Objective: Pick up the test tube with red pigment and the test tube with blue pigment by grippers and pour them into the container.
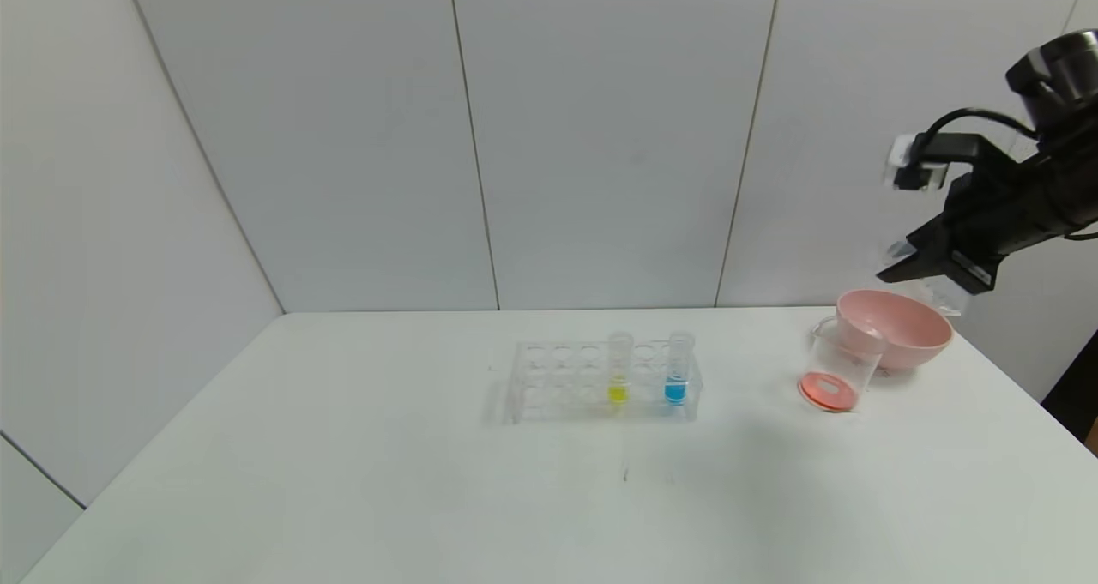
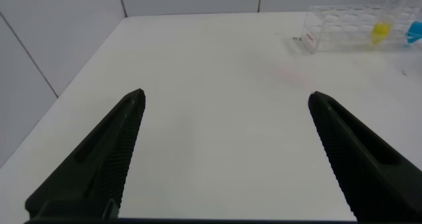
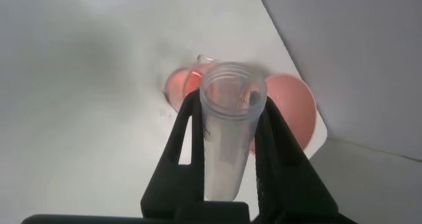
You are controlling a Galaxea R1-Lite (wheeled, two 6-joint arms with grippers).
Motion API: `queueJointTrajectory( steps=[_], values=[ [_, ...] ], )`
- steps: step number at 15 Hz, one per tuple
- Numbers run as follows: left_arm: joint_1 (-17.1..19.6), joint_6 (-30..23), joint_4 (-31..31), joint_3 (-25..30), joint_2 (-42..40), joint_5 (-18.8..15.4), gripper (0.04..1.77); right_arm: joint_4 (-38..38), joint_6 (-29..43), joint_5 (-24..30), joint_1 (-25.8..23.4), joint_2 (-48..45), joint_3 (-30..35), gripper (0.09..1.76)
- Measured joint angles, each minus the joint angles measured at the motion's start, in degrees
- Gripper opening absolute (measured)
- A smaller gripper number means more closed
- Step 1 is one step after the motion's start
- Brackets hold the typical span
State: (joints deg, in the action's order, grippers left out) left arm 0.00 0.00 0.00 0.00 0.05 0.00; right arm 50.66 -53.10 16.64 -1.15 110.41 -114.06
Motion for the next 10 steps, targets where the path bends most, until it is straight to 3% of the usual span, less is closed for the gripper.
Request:
queueJointTrajectory(
  steps=[3,5,10],
  values=[
    [0.0,0.0,0.0,0.0,0.0,0.0,1.76,0.0,4.3,13.8,-6.4,-3.2,0.9,0.5],
    [0.0,0.0,0.0,0.0,0.0,0.0,1.76,-0.1,11.2,20.4,-10.5,-5.6,1.6,0.5],
    [0.0,0.0,0.0,0.0,0.0,0.0,1.76,-4.2,28.3,27.3,-17.7,-12.2,7.3,0.5]
  ],
)
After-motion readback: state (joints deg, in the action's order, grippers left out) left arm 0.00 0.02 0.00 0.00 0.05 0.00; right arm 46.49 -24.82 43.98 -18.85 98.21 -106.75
